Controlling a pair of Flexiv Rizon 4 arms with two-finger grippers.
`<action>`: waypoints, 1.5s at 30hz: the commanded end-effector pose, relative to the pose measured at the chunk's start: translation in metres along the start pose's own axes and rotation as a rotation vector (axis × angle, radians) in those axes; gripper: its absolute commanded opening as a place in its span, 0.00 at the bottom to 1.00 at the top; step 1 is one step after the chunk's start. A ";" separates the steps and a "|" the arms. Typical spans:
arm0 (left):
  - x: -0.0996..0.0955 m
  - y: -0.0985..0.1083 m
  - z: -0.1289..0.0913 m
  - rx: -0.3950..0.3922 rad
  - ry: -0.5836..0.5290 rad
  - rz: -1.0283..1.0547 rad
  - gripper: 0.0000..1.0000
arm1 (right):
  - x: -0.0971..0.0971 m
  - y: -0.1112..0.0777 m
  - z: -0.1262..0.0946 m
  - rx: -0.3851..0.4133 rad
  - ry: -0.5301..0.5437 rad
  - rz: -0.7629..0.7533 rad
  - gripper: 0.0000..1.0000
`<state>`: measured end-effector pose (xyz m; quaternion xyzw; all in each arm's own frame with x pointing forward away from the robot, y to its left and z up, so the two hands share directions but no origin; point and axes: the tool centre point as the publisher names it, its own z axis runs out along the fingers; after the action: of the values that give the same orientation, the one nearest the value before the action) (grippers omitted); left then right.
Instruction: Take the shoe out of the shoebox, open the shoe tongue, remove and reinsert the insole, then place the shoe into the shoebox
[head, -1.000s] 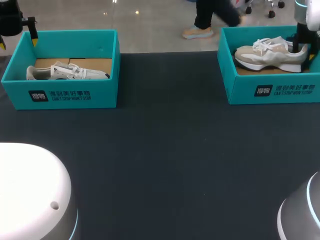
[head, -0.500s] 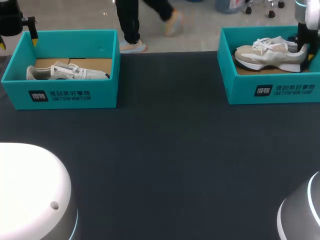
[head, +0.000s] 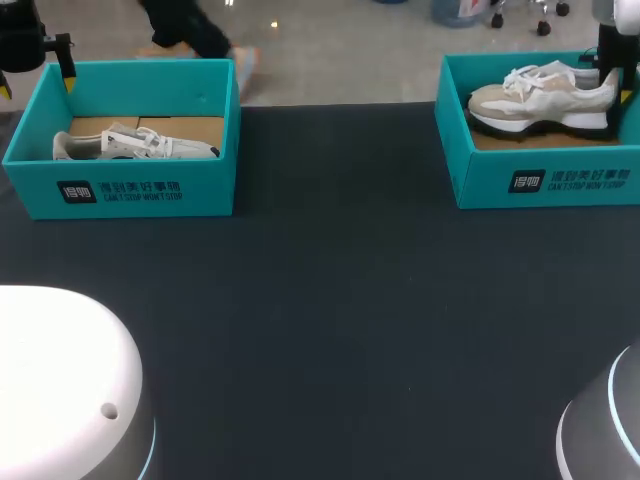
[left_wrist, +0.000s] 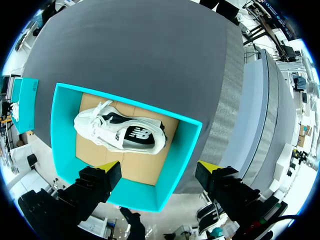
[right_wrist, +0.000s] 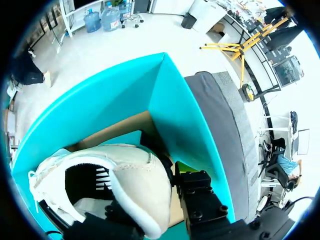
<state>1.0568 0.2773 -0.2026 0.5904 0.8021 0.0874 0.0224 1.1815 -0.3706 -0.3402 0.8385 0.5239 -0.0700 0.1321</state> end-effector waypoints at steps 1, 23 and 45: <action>0.000 -0.001 -0.001 -0.001 0.001 0.000 1.00 | -0.020 -0.014 -0.050 -0.029 0.013 0.001 0.00; 0.000 -0.001 -0.001 -0.001 0.001 0.000 1.00 | -0.051 -0.040 -0.175 -0.167 0.016 -0.007 0.00; 0.000 -0.001 -0.001 -0.001 0.001 0.000 1.00 | -0.048 -0.049 -0.195 -0.196 0.035 -0.030 0.00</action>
<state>1.0568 0.2773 -0.2026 0.5904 0.8021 0.0874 0.0224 1.1161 -0.3347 -0.1497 0.8165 0.5433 -0.0138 0.1950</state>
